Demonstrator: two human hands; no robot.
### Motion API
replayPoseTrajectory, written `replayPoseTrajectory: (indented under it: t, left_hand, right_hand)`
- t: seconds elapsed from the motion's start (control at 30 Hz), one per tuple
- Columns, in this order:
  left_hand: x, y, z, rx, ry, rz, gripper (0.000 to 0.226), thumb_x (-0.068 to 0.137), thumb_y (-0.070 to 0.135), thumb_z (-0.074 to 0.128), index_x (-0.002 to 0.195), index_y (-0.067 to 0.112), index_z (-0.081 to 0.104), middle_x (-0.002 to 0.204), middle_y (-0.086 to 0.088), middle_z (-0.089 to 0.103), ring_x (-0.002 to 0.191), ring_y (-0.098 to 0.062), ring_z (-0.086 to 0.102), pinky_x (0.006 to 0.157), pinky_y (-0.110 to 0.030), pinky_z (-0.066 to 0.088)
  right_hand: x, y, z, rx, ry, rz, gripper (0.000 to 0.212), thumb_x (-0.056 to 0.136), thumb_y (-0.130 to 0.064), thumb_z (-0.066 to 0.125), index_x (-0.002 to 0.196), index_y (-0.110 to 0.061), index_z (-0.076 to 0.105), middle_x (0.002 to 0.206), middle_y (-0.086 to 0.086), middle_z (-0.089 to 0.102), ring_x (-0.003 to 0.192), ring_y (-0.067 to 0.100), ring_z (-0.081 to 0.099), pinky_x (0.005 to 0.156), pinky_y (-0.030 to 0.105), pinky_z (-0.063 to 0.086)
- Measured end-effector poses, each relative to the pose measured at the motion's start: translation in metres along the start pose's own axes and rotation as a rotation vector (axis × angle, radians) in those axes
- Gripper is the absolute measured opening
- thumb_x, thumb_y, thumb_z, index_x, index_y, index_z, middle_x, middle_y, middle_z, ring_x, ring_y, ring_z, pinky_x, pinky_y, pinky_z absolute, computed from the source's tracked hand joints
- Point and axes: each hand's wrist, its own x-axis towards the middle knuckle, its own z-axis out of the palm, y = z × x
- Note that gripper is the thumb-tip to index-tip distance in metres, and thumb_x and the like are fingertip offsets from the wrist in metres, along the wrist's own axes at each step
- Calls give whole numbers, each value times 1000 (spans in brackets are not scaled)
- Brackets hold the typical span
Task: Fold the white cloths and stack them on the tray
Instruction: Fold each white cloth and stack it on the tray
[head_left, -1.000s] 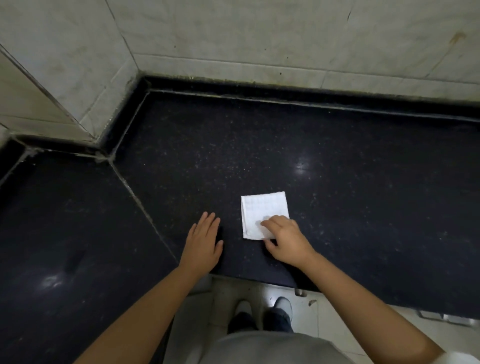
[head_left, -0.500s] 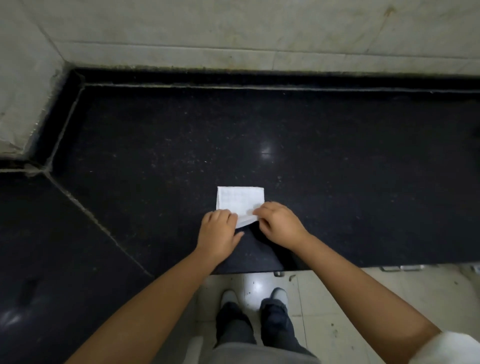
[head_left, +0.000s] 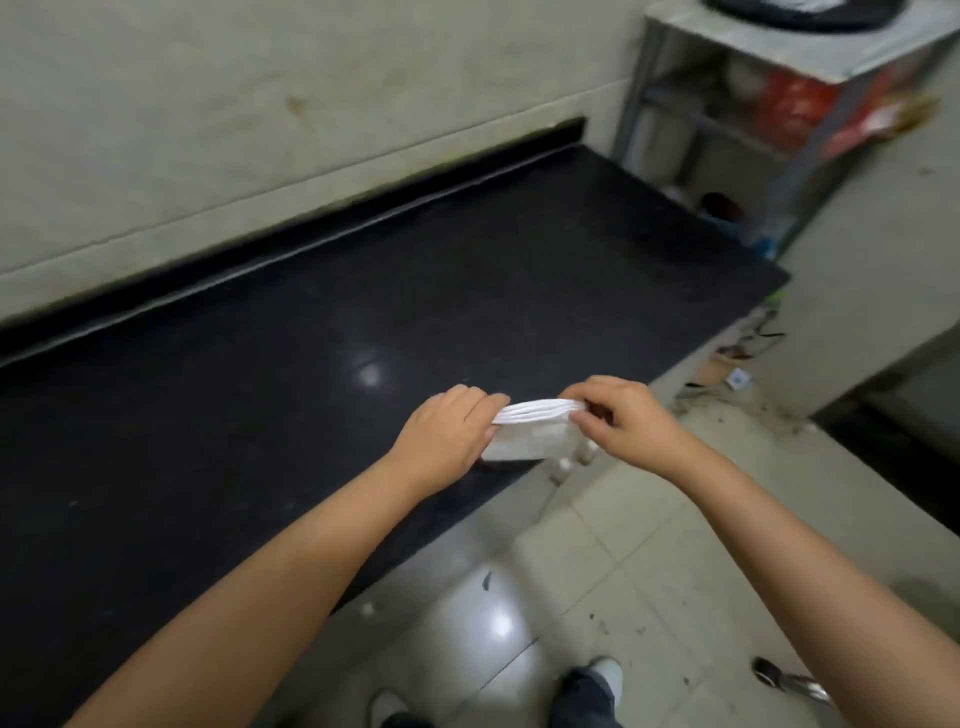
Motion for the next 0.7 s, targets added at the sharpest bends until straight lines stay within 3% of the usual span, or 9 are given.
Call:
replayPoseTrajectory:
  t: [0.1,0.17,0.23,0.33,0.43,0.57,0.7]
  left_hand:
    - [87,47,20,-54,-39,111,17,82,27,41,96,17,46,67,-3,61,54,-22,59,43,-21,44]
    - [141,74,32,-97,-82,144,14,83,28,43,94,19,46,68,-4,61,55,-23,61,41,-22,46]
    - [191,101,40,-150,-114,126,17,85,30,44,95,20,51,74,-5,62,60,-23,63,43,-23,48]
    - [264,132,47,-247,-140,46,22,91,24,51,107,11,61,95,-9,62,84,-27,62,65,-34,49]
    - [334,151,58,-311,-151,28,23,92,16,55,112,8,61,105,-9,61,99,-24,56,82,-34,44]
    - [428,162,78,-330,-103,65,22,90,13,56,110,6,63,102,-9,63,98,-22,56,80,-25,38]
    - [526,157,103,-290,-60,83,20,91,13,55,108,8,63,93,-3,61,95,-20,55,72,-18,30]
  right_hand:
    - [-22,63,-68,-63,73,26,19,80,-4,57,96,-1,68,80,11,64,70,-1,48,69,-1,34]
    - [-34,99,-114,-92,130,59,19,79,3,60,97,-1,69,88,16,67,74,15,53,68,11,38]
    - [-41,130,-159,-100,178,95,20,79,3,60,97,-2,69,90,15,68,77,19,56,72,25,41]
    - [-43,170,-214,-64,251,138,18,81,1,59,97,-2,68,86,3,62,78,13,54,65,19,38]
    - [-36,211,-263,-21,311,192,16,84,-1,56,96,-4,68,85,0,60,63,4,55,56,8,40]
    - [-5,270,-322,70,395,226,16,83,5,53,91,-1,66,73,8,62,44,-8,56,49,3,43]
    - [50,328,-383,75,456,216,23,81,7,53,81,-14,63,62,3,62,47,1,58,52,12,48]
